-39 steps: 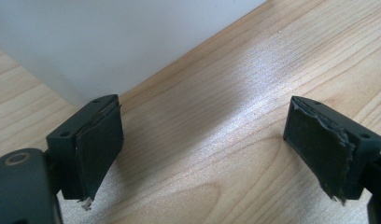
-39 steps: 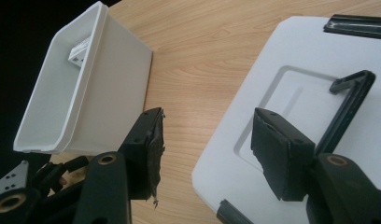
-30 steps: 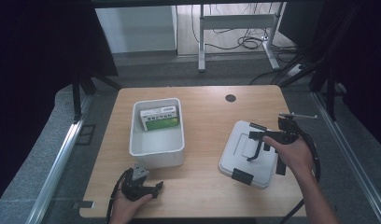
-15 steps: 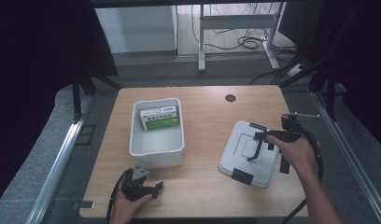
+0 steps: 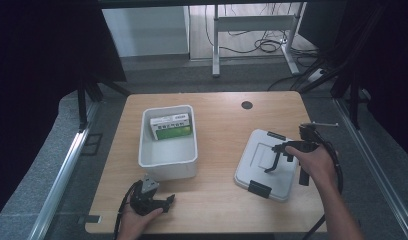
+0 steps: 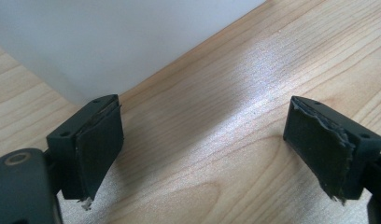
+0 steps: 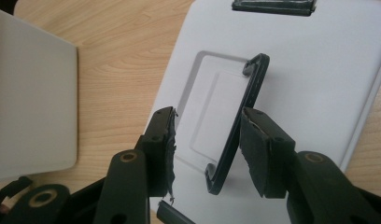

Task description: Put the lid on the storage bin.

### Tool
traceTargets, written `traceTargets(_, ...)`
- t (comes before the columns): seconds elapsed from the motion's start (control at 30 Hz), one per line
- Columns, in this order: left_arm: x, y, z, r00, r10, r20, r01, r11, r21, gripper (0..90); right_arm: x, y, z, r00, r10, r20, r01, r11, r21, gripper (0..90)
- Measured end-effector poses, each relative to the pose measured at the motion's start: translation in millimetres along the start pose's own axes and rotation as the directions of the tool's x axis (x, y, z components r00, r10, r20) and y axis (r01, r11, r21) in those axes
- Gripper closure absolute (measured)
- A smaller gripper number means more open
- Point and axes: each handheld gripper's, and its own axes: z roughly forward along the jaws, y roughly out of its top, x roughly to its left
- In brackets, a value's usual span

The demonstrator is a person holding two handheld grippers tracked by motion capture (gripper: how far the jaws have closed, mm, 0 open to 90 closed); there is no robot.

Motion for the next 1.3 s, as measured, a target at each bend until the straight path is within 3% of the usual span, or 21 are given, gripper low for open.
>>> traceTargets(0.73,-0.1,0.0,0.0,1.0,-0.002,0.0,0.002,1.0,0.0,12.0,-7.3,3.8,19.4,0.9956,0.064,0.068,-0.068,0.997,0.047,60.0)
traceTargets(1.2,-0.2,-0.1,0.0,1.0,-0.002,0.0,0.002,1.0,0.0,12.0,-11.4,5.8,31.7,0.9906,0.101,0.093,-0.108,0.992,0.071,67.1)
traceTargets(1.3,-0.2,-0.1,0.0,1.0,-0.003,0.0,0.003,1.0,-0.001,12.0,-13.8,6.5,34.5,0.9869,0.127,0.099,-0.135,0.988,0.079,69.9)
